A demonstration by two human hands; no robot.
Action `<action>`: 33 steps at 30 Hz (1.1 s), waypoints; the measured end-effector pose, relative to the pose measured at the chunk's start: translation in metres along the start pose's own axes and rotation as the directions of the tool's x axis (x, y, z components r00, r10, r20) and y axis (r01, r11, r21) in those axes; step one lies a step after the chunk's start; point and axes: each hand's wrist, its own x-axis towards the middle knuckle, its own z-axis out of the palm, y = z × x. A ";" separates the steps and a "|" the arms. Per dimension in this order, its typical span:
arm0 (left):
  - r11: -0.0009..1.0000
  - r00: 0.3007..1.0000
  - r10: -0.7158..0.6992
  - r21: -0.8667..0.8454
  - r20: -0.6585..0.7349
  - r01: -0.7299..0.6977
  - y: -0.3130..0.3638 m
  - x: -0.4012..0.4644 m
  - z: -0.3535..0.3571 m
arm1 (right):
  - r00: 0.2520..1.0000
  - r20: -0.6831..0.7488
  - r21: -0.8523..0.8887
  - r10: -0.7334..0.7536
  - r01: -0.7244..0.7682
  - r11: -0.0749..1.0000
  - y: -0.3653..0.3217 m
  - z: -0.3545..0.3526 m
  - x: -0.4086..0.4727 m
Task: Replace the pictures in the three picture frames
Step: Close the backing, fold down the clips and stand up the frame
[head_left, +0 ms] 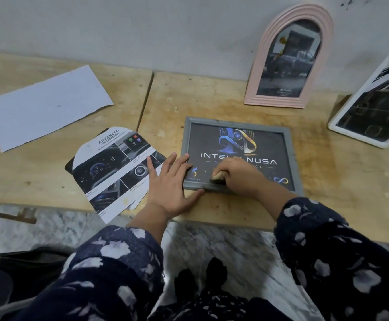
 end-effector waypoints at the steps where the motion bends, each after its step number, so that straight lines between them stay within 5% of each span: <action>1: 1.000 1.000 0.003 0.002 -0.014 -0.003 0.001 0.002 -0.002 | 0.997 -0.020 0.049 0.068 -0.067 0.997 0.002 -0.009 0.004; 6: 0.997 0.993 0.010 -0.072 -0.116 -0.018 0.009 0.040 -0.024 | 0.959 -0.256 0.007 0.119 -0.121 0.993 0.006 -0.038 0.043; 9: 0.997 0.992 0.054 -0.059 0.111 -0.047 0.019 0.087 -0.032 | 0.949 -0.296 -0.076 0.111 -0.139 0.987 0.004 -0.041 0.075; 13: 0.988 0.901 -0.011 0.144 0.434 -0.057 0.018 0.121 -0.030 | 0.978 -0.191 -0.135 0.081 -0.108 0.985 0.008 -0.028 0.089; 22: 0.976 0.877 -0.094 0.217 0.471 -0.012 0.024 0.119 -0.030 | 0.959 -0.281 0.010 -0.043 0.048 0.999 0.013 0.009 0.026; 27: 0.980 0.872 -0.099 0.198 0.479 0.003 0.025 0.119 -0.033 | 0.976 -0.219 0.018 0.011 -0.007 1.000 0.008 0.010 -0.005; 33: 0.984 0.882 -0.097 0.176 0.461 0.016 0.027 0.118 -0.034 | 0.987 0.027 0.048 0.161 -0.163 0.986 0.012 -0.015 -0.009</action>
